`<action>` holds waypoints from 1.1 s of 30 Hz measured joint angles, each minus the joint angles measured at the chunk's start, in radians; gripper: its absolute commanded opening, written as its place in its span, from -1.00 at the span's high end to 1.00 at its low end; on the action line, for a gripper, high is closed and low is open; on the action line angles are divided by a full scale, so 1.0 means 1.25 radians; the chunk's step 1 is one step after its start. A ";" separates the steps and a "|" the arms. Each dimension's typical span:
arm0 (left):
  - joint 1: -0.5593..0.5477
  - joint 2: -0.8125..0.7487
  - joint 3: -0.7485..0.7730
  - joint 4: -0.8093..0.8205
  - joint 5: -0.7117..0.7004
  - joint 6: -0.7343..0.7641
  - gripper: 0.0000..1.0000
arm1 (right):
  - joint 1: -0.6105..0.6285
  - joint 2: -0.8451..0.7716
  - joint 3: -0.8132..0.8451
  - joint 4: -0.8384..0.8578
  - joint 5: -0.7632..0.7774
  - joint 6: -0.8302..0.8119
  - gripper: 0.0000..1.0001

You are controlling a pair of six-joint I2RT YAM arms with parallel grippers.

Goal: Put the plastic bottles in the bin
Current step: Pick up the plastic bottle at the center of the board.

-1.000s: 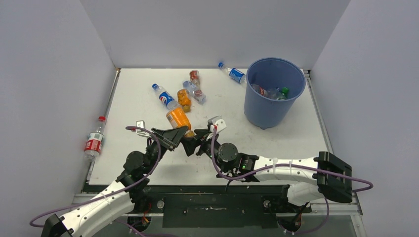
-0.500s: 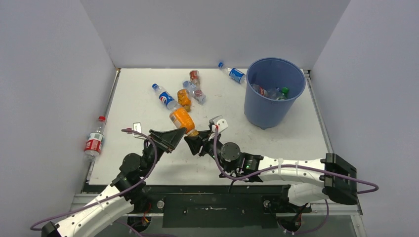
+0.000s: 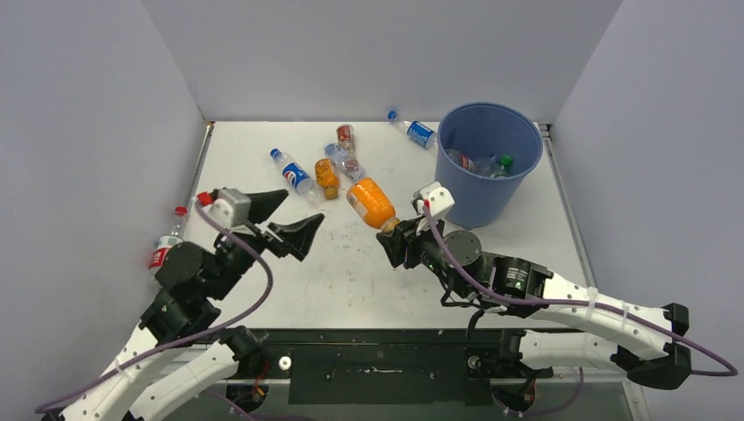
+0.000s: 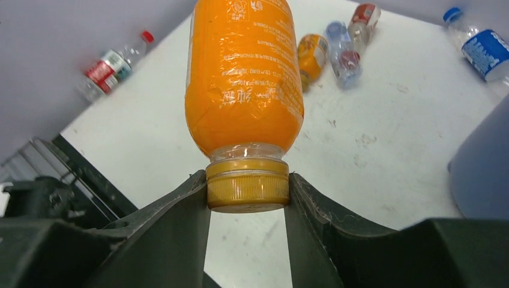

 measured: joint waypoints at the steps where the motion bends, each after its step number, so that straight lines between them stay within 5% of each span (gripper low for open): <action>1: 0.000 0.044 0.048 -0.034 0.047 0.054 -0.92 | 0.000 0.001 0.017 -0.049 -0.004 -0.003 0.89; 8: -0.005 0.184 0.127 -0.279 0.310 0.407 -0.92 | -0.001 0.003 0.059 -0.299 -0.081 -0.021 0.89; 14: -0.045 0.189 0.122 -0.381 0.356 0.597 -0.92 | -0.001 0.009 0.076 -0.400 -0.177 -0.049 0.89; 30: -0.190 0.305 0.130 -0.427 0.316 0.751 -0.99 | -0.001 0.074 0.117 -0.398 -0.355 -0.114 0.89; 33: -0.190 0.305 0.129 -0.423 0.306 0.756 -0.81 | -0.001 0.074 0.123 -0.399 -0.375 -0.125 0.89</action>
